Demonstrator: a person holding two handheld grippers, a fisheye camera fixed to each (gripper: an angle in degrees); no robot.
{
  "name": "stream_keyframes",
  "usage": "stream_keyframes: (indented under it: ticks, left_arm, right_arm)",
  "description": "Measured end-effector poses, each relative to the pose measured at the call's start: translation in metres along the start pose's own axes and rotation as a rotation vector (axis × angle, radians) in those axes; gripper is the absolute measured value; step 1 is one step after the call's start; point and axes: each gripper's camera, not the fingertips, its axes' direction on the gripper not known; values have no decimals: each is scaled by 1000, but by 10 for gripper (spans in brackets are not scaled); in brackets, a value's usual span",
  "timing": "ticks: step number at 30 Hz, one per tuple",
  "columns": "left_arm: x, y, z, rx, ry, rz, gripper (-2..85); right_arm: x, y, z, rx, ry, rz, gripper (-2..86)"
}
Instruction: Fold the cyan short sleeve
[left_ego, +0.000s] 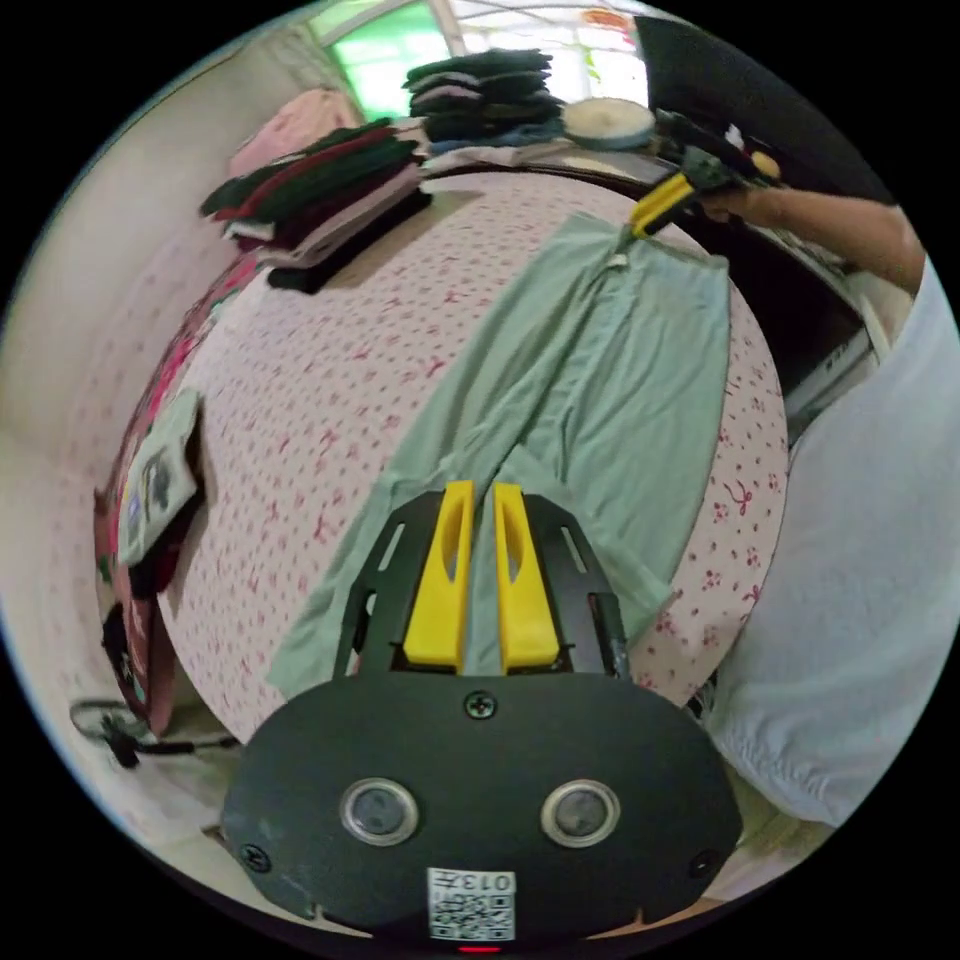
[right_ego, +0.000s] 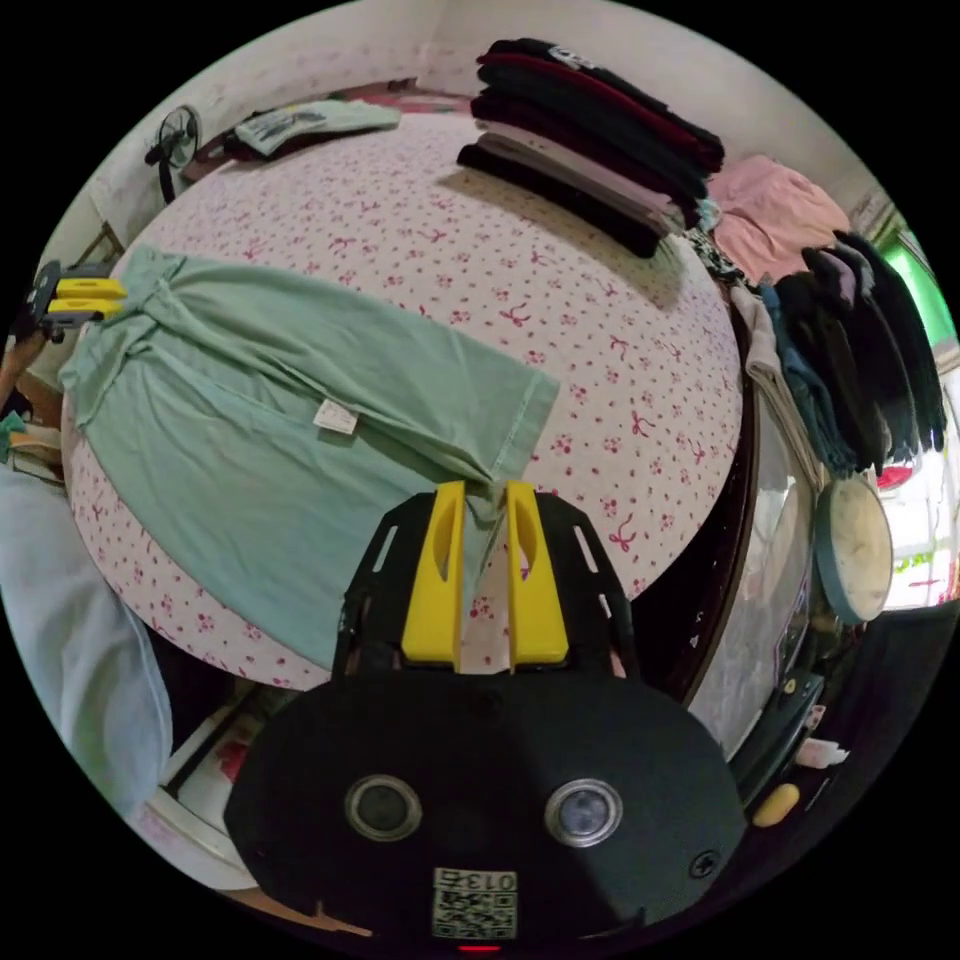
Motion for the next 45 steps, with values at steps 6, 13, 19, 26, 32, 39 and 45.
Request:
stream_keyframes:
  ticks: [6,13,19,26,32,39,45]
  left_arm:
    - [5,-37,26,-122,6,143,0]
    - [-7,-11,12,-97,78,11,-2]
    - [-47,69,-23,-36,-39,-305,-2]
    - [-130,166,-3,-110,-112,-779,-3]
    - [-150,176,24,-213,-115,-680,-4]
    - [-166,189,5,-169,-101,-660,-4]
    - [-178,195,-37,-23,-66,-731,-3]
  right_arm:
    - [-11,-6,-17,88,169,-51,15]
    - [-8,11,15,-7,143,-9,9]
    - [5,8,-23,132,70,149,3]
    - [-77,-94,-33,347,-319,-34,3]
    - [-168,-192,-6,254,-462,-267,2]
    - [-201,-248,33,133,-356,-271,5]
    - [-199,-275,12,247,-428,-239,38]
